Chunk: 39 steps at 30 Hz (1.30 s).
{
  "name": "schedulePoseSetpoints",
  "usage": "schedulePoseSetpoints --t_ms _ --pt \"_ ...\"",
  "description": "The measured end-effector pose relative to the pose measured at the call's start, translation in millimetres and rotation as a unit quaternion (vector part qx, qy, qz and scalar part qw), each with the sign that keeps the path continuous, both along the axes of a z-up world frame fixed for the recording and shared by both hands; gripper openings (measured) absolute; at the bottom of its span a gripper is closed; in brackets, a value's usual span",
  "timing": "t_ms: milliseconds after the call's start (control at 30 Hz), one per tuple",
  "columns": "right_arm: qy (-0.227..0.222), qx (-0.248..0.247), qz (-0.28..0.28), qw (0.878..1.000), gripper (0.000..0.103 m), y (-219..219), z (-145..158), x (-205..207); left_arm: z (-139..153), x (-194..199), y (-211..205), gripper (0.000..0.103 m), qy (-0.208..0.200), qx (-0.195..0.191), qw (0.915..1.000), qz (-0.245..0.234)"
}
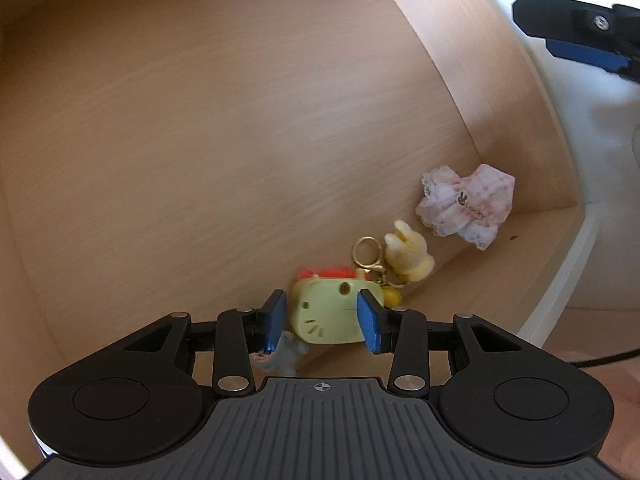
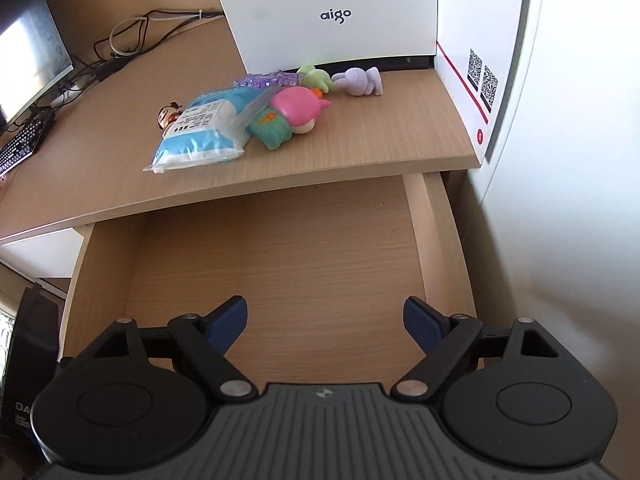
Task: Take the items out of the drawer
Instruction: 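Grasp the yellow square keychain with the left gripper while the right gripper places the snowflake on the desktop, then hold the yellow keychain with the left gripper while the right gripper grasps the gray bunny figure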
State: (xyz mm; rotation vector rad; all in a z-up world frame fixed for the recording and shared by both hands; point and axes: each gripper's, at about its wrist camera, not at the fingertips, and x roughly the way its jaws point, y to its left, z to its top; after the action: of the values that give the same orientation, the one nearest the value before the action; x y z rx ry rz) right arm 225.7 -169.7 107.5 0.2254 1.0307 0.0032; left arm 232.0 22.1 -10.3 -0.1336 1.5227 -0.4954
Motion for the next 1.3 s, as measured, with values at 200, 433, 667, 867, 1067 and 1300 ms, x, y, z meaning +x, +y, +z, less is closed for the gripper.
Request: schedulePoseSetpoints --t_ms 200,433,667,867,1067,1300 --pt "0.007 0.002 0.001 1.0 0.086 -0.8 -3.6 0.1 -12.7 1.7 -5.5 0.046 0.037 -0.015 0.9987 0.031" --pt "0.009 0.001 -0.004 1.0 0.087 -3.7 -3.7 -0.1 -14.4 7.0 -21.2 0.036 0.037 -0.04 0.998 0.033" --pt "0.007 0.001 -0.004 1.0 0.087 -5.1 -4.2 0.6 24.9 29.9 9.7 0.03 -0.068 -0.022 0.994 0.083" --pt "0.044 0.01 0.008 0.999 0.087 3.4 -25.3 -0.1 67.5 30.7 69.1 0.03 -0.139 -0.001 0.9774 0.159" --pt "0.11 0.055 0.063 0.99 0.087 40.6 -54.0 -2.9 83.3 -0.1 90.7 0.03 -0.154 0.001 0.9699 0.189" --pt "0.198 0.107 0.16 0.961 0.087 106.7 -90.0 6.5 103.8 -27.0 101.3 0.03 -0.178 0.003 0.9641 0.197"
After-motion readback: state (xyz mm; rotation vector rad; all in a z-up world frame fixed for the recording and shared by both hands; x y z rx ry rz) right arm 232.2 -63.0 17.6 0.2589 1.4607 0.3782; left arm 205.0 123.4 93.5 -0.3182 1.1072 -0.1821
